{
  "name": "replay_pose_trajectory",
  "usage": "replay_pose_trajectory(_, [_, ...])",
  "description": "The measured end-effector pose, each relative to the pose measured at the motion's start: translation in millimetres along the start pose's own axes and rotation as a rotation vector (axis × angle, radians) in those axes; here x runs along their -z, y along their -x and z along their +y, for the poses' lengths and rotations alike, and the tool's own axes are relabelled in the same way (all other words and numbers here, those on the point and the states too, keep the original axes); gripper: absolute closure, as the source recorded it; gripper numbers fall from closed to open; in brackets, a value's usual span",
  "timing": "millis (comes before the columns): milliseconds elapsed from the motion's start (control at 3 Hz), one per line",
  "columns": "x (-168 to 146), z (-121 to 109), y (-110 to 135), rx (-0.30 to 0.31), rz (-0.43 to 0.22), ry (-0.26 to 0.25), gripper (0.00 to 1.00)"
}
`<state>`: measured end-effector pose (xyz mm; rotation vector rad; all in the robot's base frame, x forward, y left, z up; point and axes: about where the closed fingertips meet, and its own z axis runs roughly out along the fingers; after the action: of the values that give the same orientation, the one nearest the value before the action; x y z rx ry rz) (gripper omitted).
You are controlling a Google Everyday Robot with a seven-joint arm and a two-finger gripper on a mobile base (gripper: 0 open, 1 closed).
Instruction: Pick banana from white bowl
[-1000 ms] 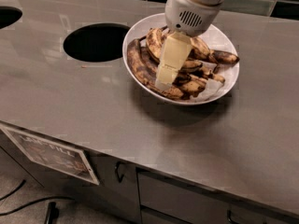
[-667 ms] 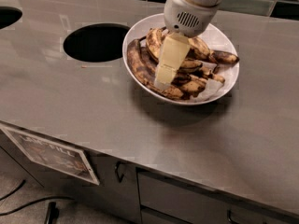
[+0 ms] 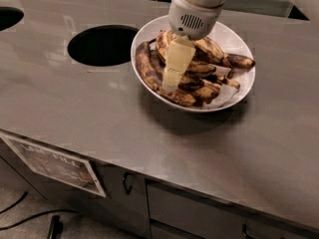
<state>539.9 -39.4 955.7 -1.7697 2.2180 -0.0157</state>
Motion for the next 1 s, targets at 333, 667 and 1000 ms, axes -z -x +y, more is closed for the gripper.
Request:
replay_pose_trajectory(333, [-5.7,-1.5,-0.9,-0.011,0.022,0.004,0.16])
replay_pose_trajectory(667, [-8.4,-0.2,-4.6,-0.027,0.031,0.006,0.21])
replay_pose_trajectory(1000, [-6.8,0.8,-6.0,-0.035,0.035,0.002,0.22])
